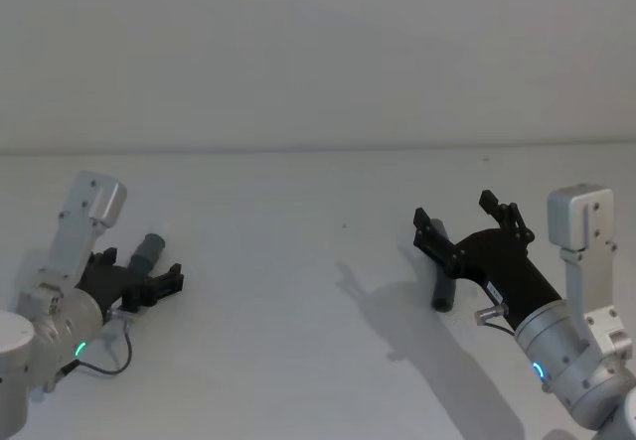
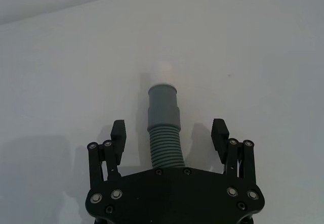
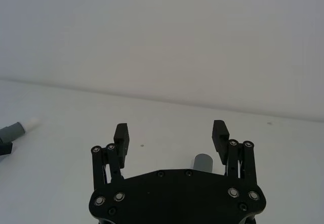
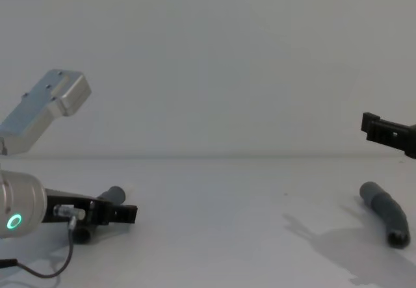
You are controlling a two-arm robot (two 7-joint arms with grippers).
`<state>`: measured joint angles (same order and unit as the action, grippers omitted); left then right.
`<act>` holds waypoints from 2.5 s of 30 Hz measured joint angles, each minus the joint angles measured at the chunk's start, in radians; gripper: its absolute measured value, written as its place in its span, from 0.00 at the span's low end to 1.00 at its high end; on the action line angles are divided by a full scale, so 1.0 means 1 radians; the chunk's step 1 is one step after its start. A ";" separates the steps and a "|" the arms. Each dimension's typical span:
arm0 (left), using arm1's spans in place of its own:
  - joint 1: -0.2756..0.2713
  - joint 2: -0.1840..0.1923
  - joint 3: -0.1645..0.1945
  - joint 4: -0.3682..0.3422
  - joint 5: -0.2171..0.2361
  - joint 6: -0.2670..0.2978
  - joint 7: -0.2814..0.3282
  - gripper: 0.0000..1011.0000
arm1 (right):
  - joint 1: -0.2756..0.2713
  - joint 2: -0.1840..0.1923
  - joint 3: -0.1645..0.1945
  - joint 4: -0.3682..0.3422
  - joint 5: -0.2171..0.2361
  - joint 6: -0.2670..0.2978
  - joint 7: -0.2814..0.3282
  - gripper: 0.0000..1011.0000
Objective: Use both hands to pick up one end of the pipe from the table, align the ends, and insert them.
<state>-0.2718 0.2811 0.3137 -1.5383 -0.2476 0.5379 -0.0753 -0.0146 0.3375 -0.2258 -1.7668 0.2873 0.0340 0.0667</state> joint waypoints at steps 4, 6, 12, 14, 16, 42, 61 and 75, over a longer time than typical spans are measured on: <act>-0.003 -0.013 -0.008 0.004 0.000 0.017 0.010 0.99 | 0.000 0.000 0.000 0.000 0.000 0.000 0.000 0.99; -0.004 -0.017 -0.011 0.005 0.000 0.020 0.013 0.99 | 0.000 0.000 0.000 0.000 0.000 0.000 0.000 0.99; -0.006 -0.034 -0.023 0.011 -0.003 0.032 0.024 0.99 | 0.000 0.000 0.000 0.000 0.000 0.000 0.000 0.99; -0.006 -0.037 -0.025 0.012 -0.003 0.035 0.026 0.99 | 0.000 0.000 0.000 0.000 0.000 0.000 0.000 0.99; -0.007 -0.042 -0.028 0.013 -0.004 0.037 0.028 0.99 | 0.000 0.000 0.000 0.000 0.000 0.000 0.000 0.99; -0.008 -0.059 -0.040 0.019 -0.009 0.051 0.039 0.99 | 0.000 0.000 0.000 0.000 0.000 0.000 0.000 0.99; -0.008 -0.061 -0.041 0.021 -0.009 0.052 0.040 0.53 | 0.000 0.000 0.000 0.000 0.000 0.000 0.000 0.99; -0.008 -0.061 -0.041 0.021 -0.009 0.053 0.040 0.32 | 0.007 -0.011 0.009 0.005 0.005 0.031 -0.006 0.99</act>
<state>-0.2800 0.2200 0.2725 -1.5177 -0.2567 0.5904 -0.0355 -0.0075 0.3267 -0.2164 -1.7618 0.2923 0.0649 0.0608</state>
